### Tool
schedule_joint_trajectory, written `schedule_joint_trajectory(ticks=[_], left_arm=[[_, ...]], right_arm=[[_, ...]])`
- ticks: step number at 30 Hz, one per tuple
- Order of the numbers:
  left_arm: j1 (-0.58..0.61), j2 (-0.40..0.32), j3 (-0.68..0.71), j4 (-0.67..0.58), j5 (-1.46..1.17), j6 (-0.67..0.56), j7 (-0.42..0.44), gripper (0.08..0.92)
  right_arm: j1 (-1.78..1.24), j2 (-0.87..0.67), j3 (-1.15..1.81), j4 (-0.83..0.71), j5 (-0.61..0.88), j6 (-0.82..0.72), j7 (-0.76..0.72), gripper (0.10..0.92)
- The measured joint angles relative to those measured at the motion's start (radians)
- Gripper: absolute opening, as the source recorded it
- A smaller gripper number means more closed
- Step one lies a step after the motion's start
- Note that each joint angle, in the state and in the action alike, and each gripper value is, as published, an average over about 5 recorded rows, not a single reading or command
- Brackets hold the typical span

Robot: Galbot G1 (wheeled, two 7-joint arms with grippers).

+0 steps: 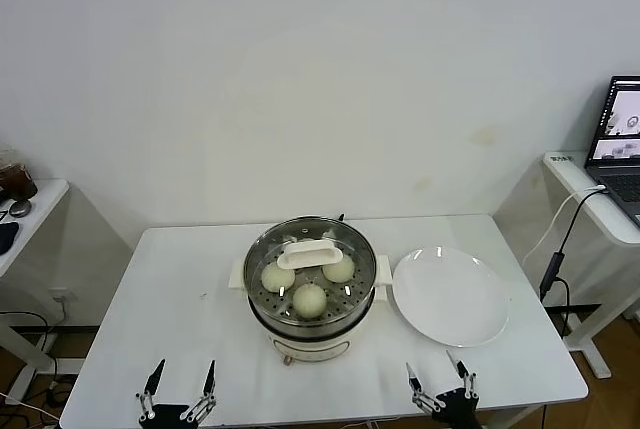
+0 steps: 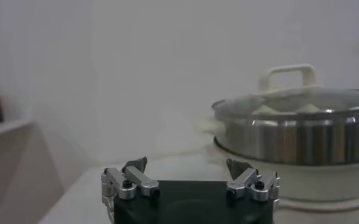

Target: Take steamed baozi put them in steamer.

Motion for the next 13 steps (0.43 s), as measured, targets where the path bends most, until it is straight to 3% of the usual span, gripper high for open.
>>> schedule_joint_trajectory(ticks=[13], left_arm=[[0.030, -0.021, -0.017, 0.039, -0.033, -0.046, 0.032, 0.823]], right_arm=[[-0.003, 0.005, -0.034, 0.005, 0.000, -0.015, 0.010, 0.823]])
